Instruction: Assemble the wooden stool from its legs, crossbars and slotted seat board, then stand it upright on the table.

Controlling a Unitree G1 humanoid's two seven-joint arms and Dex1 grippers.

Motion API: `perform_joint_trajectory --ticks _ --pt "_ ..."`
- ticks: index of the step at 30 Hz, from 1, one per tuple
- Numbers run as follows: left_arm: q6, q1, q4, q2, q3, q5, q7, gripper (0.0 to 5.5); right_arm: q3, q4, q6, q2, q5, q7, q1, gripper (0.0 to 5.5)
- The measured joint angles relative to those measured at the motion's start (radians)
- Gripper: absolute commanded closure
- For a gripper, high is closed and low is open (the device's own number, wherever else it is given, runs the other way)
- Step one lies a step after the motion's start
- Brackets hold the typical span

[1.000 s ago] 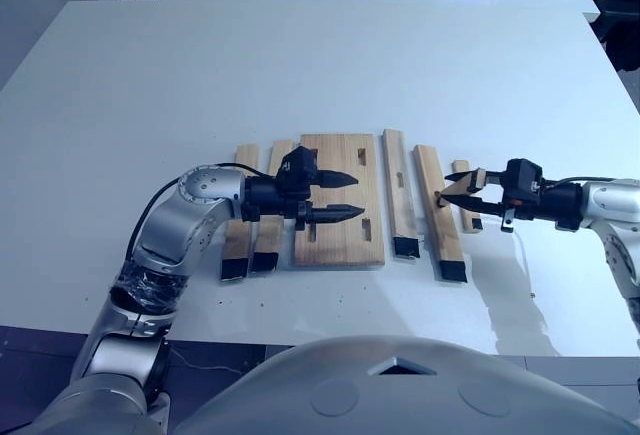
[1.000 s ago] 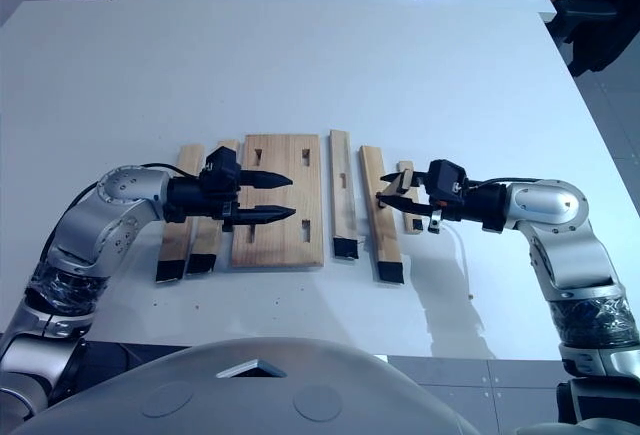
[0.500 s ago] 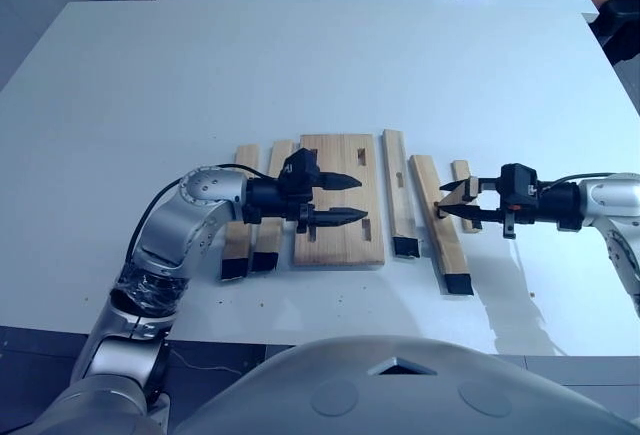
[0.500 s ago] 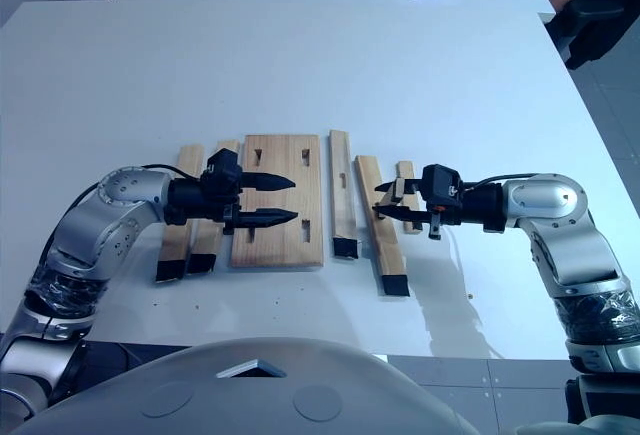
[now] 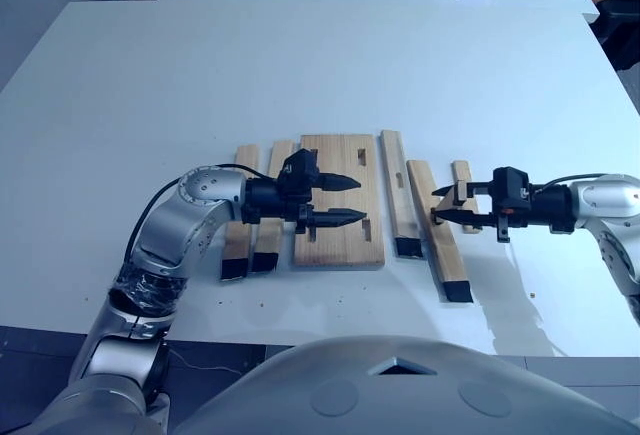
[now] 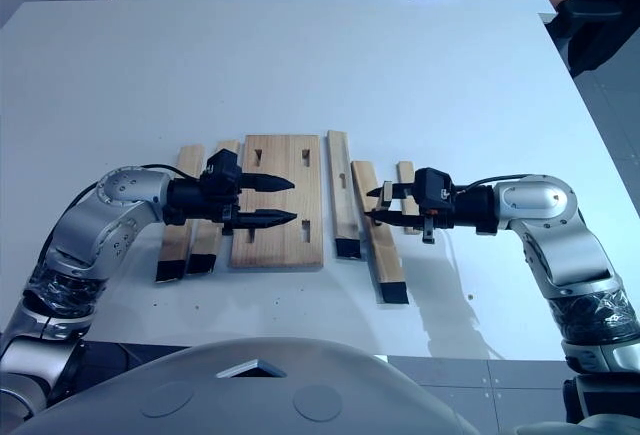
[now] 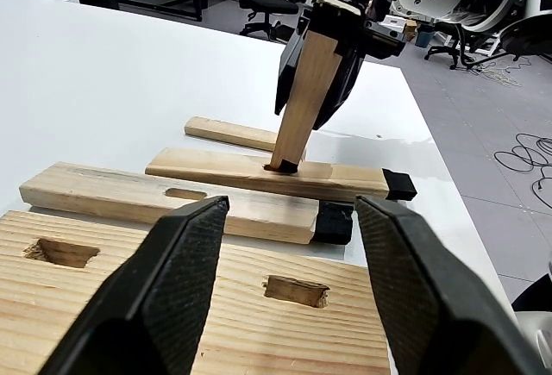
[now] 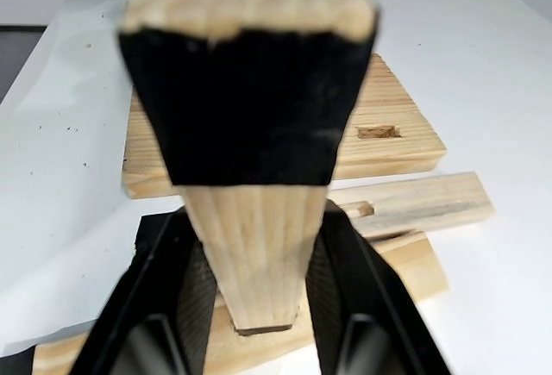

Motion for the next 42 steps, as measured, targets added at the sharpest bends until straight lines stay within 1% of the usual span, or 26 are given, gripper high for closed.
perform_joint_trajectory --ticks 15,26,30,34,37,40,42 --pt "-0.019 -0.015 0.017 0.011 0.000 0.012 -0.015 2.77 -0.078 0.016 -0.013 -0.006 0.047 -0.018 0.095 4.20" --pt "-0.024 -0.019 0.029 0.015 -0.003 0.015 -0.030 2.77 -0.081 -0.053 -0.014 -0.041 0.053 -0.018 0.148 4.20" --pt "-0.024 -0.019 0.031 0.015 -0.004 0.015 -0.033 2.77 -0.072 -0.052 -0.018 -0.041 0.048 -0.017 0.138 4.20" --pt "-0.025 -0.022 0.032 0.015 -0.004 0.015 -0.033 2.77 -0.057 -0.016 -0.067 -0.043 0.030 -0.004 0.114 4.20" --pt "-0.030 -0.022 0.033 0.014 -0.004 0.016 -0.028 2.77 -0.067 0.026 -0.091 -0.056 0.007 -0.004 0.090 4.20" --pt "-0.038 -0.021 0.032 0.010 -0.004 0.016 -0.017 2.77 -0.080 0.048 -0.081 -0.063 0.003 -0.017 0.068 4.20" --pt "-0.041 -0.019 0.032 0.008 -0.004 0.016 -0.009 2.77 -0.083 0.041 -0.039 -0.054 0.012 -0.034 0.054 4.20"
